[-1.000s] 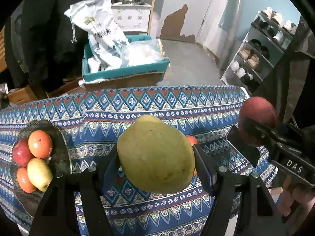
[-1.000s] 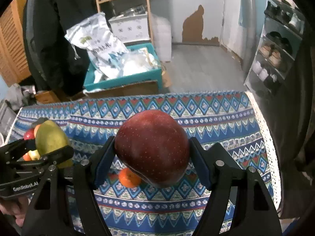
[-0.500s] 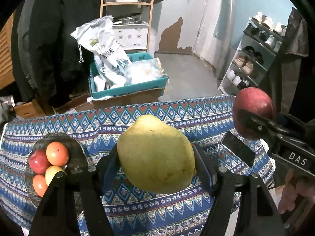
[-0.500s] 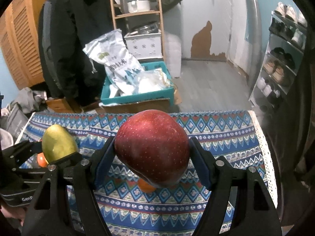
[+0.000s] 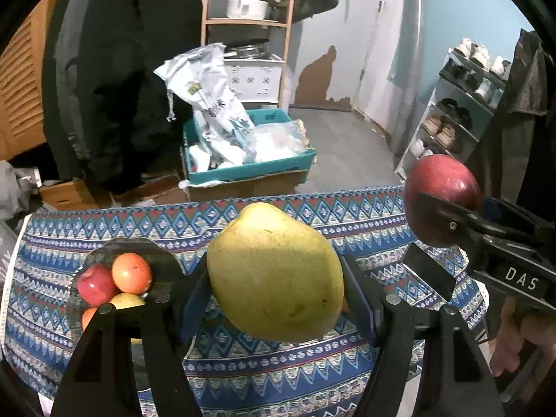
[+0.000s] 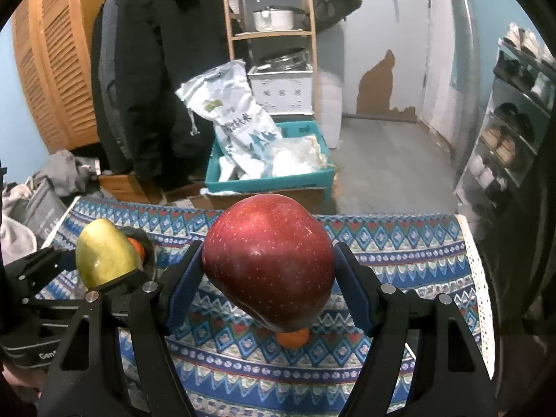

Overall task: Organize fruits
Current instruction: 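Lift the pear with the left tool while the right tool lifts the apple, then lower the pear into the bowl with the left tool while the right tool lowers the apple there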

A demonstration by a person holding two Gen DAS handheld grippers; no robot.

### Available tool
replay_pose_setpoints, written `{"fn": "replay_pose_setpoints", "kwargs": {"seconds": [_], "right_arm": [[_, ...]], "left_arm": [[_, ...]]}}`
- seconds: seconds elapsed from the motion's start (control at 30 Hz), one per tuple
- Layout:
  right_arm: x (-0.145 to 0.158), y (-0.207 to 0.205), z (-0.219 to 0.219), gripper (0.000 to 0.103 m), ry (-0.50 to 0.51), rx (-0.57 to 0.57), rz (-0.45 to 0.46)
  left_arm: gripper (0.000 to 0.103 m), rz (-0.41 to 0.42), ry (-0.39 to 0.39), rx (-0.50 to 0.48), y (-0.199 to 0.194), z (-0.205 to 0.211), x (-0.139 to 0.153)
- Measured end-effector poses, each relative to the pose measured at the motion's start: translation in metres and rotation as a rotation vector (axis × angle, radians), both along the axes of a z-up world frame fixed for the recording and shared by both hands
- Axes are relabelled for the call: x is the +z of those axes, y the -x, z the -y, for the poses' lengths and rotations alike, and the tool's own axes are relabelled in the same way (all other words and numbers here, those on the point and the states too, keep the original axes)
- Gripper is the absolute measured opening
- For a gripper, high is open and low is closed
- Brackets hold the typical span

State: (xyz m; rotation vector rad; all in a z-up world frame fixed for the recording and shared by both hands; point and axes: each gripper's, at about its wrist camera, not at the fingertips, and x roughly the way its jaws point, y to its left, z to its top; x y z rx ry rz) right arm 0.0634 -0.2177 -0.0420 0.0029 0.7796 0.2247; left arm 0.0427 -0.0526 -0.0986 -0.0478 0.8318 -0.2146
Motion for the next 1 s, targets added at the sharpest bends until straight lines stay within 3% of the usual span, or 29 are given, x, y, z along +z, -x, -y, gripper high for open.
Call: {"fn": "replay_pose_setpoints", "kwargs": {"seconds": [0.43, 1.0], "right_arm": [[0.004, -0.012, -0.050, 0.074, 0.001, 0.080, 0.004], [-0.004, -0.028, -0.139, 0.074, 0.012, 0.223, -0.027]], "left_arm": [[0.072, 0.017, 0.008, 0.095, 0.009, -0.049, 0.008], [0.072, -0.016, 0.019, 0.246, 0.018, -0.130, -0.006]]}}
